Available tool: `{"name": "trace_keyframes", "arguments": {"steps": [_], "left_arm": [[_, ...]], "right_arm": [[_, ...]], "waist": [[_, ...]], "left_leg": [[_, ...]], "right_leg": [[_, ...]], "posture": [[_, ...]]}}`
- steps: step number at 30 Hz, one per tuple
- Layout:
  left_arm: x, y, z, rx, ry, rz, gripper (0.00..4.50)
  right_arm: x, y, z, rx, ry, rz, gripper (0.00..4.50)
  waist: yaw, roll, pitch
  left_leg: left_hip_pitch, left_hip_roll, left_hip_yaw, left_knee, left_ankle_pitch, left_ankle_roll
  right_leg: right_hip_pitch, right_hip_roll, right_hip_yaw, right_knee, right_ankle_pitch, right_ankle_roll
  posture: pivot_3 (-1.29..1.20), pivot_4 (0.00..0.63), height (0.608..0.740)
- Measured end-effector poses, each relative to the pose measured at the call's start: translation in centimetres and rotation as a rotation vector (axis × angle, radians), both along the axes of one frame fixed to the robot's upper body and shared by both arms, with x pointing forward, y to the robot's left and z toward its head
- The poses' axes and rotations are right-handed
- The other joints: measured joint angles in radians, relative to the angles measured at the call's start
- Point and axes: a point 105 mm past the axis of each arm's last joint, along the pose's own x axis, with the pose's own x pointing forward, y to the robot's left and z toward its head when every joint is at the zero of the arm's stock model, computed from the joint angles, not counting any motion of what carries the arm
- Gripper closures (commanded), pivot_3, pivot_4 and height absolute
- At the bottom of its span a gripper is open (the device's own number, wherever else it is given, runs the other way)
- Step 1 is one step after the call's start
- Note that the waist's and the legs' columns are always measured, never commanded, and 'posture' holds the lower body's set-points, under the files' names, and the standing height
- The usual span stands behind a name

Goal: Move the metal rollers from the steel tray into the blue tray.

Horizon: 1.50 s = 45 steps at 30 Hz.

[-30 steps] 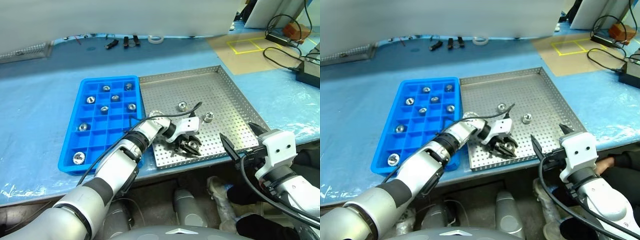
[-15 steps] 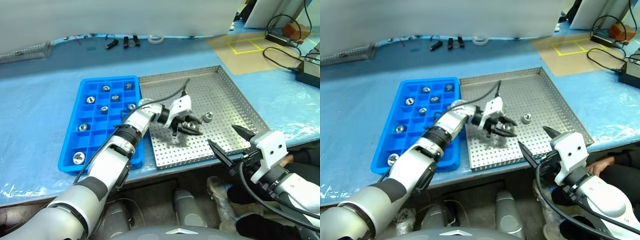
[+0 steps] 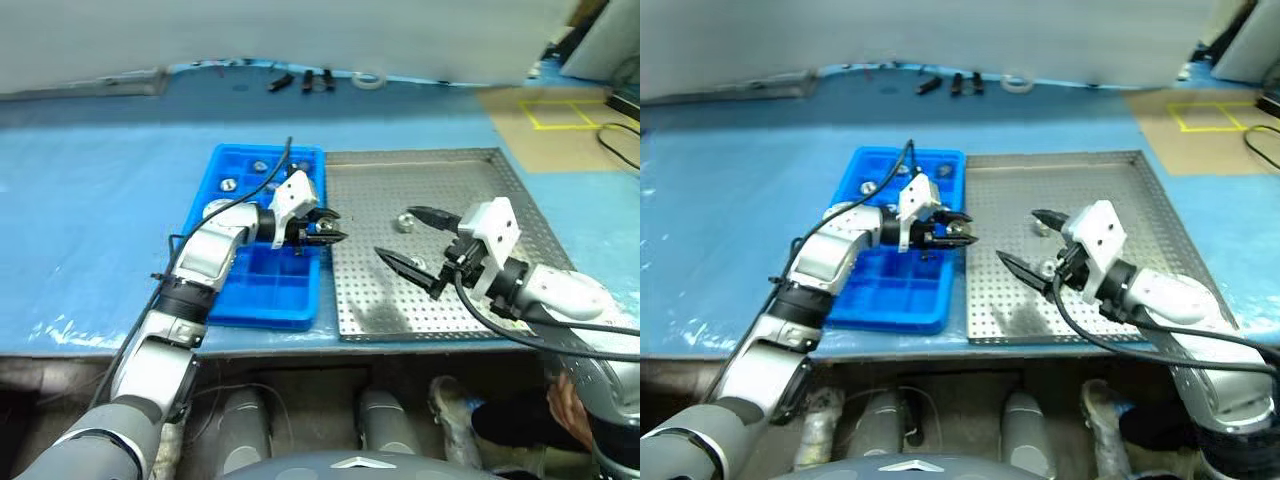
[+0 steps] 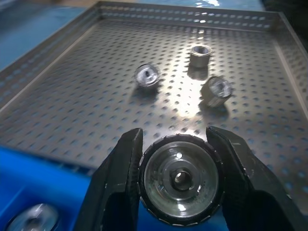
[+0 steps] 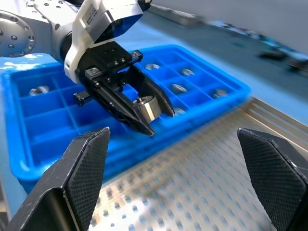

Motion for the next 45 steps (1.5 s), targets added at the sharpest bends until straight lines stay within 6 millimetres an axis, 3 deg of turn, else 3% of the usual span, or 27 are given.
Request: {"name": "trace_keyframes", "arguments": {"steps": [4,8,18,22,30,36,45], "left_arm": [[-0.3,2.2,0.2,-0.037,-0.002,0.145,2.78],[-0.4,3.9,-0.9,-0.034,0.018,0.264,2.78],[0.0,6.2,-4.5,-0.014,0.093,0.459,2.78],[0.0,6.6,-4.5,-0.006,0.081,0.467,2.78],[0.9,7.2,-4.2,0.011,0.065,0.471,0.16],[1.2,6.3,-3.8,0.01,0.077,0.406,0.03],[0.0,1.4,0.0,-0.134,0.114,0.075,0.03]], "right_arm": [[0.9,1.5,0.0,-0.008,0.006,0.108,0.0],[1.3,2.4,-0.5,-0.017,0.016,0.181,0.0],[1.8,2.6,-0.7,-0.046,0.006,0.223,0.0],[1.9,2.7,-0.8,-0.047,0.003,0.216,0.0],[2.0,2.9,-0.6,-0.032,-0.005,0.185,0.0],[1.8,2.4,-1.1,-0.023,0.001,0.132,0.0],[1.3,-0.8,-2.2,-0.004,0.003,-0.094,0.0]], "waist": [[0.067,0.0,0.0],[0.098,0.0,0.0],[0.12,0.0,0.0],[0.121,0.0,0.0],[0.119,0.0,0.0],[0.114,0.0,0.0],[0.082,0.0,0.0]], "left_leg": [[-0.001,0.0,0.0,0.0,0.0,-0.002],[-0.001,0.0,-0.001,0.0,0.001,-0.004],[0.001,0.001,-0.004,-0.003,0.008,-0.015],[0.001,0.0,-0.005,-0.004,0.009,-0.016],[0.001,0.0,-0.004,-0.005,0.009,-0.017],[0.0,0.0,-0.004,-0.005,0.009,-0.017],[0.0,-0.001,-0.002,-0.006,0.009,-0.017]], "right_leg": [[0.0,-0.001,-0.001,0.0,0.0,0.0],[0.0,-0.001,-0.002,0.002,0.0,0.0],[-0.008,0.002,-0.001,0.017,-0.001,0.001],[-0.008,0.002,-0.001,0.016,-0.001,0.001],[-0.009,0.002,0.0,0.016,-0.001,0.001],[-0.01,0.002,0.0,0.016,-0.001,0.001],[-0.011,0.002,0.004,0.015,-0.001,0.001]], "posture": [[0.11,0.15,0.74],[0.16,0.15,0.74],[0.15,0.15,0.74],[0.13,0.15,0.74],[0.07,0.15,0.74],[-0.01,0.15,0.74],[-0.2,0.15,0.74]]}}
